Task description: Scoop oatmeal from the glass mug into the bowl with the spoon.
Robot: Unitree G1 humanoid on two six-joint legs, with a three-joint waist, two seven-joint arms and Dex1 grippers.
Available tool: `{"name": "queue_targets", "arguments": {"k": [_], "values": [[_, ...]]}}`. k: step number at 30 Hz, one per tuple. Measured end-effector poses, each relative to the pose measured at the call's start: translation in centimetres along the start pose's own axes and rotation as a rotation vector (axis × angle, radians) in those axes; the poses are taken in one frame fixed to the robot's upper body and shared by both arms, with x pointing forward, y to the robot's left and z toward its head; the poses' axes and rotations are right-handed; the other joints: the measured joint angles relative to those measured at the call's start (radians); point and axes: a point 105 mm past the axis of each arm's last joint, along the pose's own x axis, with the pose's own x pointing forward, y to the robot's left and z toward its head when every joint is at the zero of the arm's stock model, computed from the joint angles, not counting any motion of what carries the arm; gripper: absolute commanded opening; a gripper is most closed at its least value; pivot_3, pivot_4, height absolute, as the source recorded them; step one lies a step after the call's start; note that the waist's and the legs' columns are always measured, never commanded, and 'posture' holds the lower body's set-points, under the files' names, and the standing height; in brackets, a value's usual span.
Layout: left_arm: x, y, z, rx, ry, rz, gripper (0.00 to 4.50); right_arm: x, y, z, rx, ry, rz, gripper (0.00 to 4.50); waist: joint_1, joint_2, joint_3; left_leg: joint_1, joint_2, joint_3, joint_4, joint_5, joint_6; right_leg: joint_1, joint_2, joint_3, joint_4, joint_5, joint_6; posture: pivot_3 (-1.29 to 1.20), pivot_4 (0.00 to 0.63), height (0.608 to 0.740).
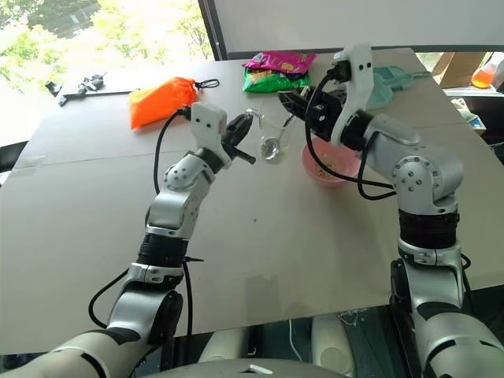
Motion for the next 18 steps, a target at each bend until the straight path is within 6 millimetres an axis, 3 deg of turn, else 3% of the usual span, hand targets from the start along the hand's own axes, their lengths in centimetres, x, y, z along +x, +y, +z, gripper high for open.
{"name": "queue_targets", "arguments": {"k": [2,7,10,12,18], "values": [[-0.4,0.3,-0.3,-0.010,0.011,0.018,0.00,0.3,0.3,-0.3,-0.005,0.008,0.022,4.43,-0.003,0.000,0.000,0.000,0.000,0.000,0.000,0.000,0.000,0.000,0.000,0.000,0.000,0.000,0.000,0.00,0.150,0.740],[-1.9,2.1,-1.1,-0.071,0.029,0.104,0.00,0.2,0.8,-0.1,-0.042,-0.005,0.055,4.48,-0.003,0.000,0.000,0.000,0.000,0.000,0.000,0.000,0.000,0.000,0.000,0.000,0.000,0.000,0.000,0.00,0.150,0.740],[-4.3,4.7,-2.0,-0.098,0.048,0.208,0.00,-2.3,0.4,1.5,-0.145,-0.048,0.029,4.48,0.000,0.000,0.000,-0.001,0.000,0.000,-0.001,0.000,0.000,-0.001,0.000,0.000,-0.001,0.000,0.000,0.00,0.150,0.740],[-5.9,6.6,-2.7,-0.106,0.066,0.290,0.00,-4.0,0.1,1.6,-0.197,-0.049,0.002,4.48,0.002,0.000,0.000,-0.001,0.000,0.000,-0.001,0.000,0.000,-0.001,0.000,0.000,-0.001,0.000,0.000,0.00,0.150,0.740],[-8.9,9.0,-4.0,-0.135,0.075,0.397,0.00,-9.3,0.9,-3.3,-0.233,0.053,0.055,4.48,0.026,-0.001,0.000,0.000,0.000,0.000,0.000,0.000,0.000,0.000,0.000,0.000,-0.001,0.000,0.000,0.00,0.150,0.740]]}}
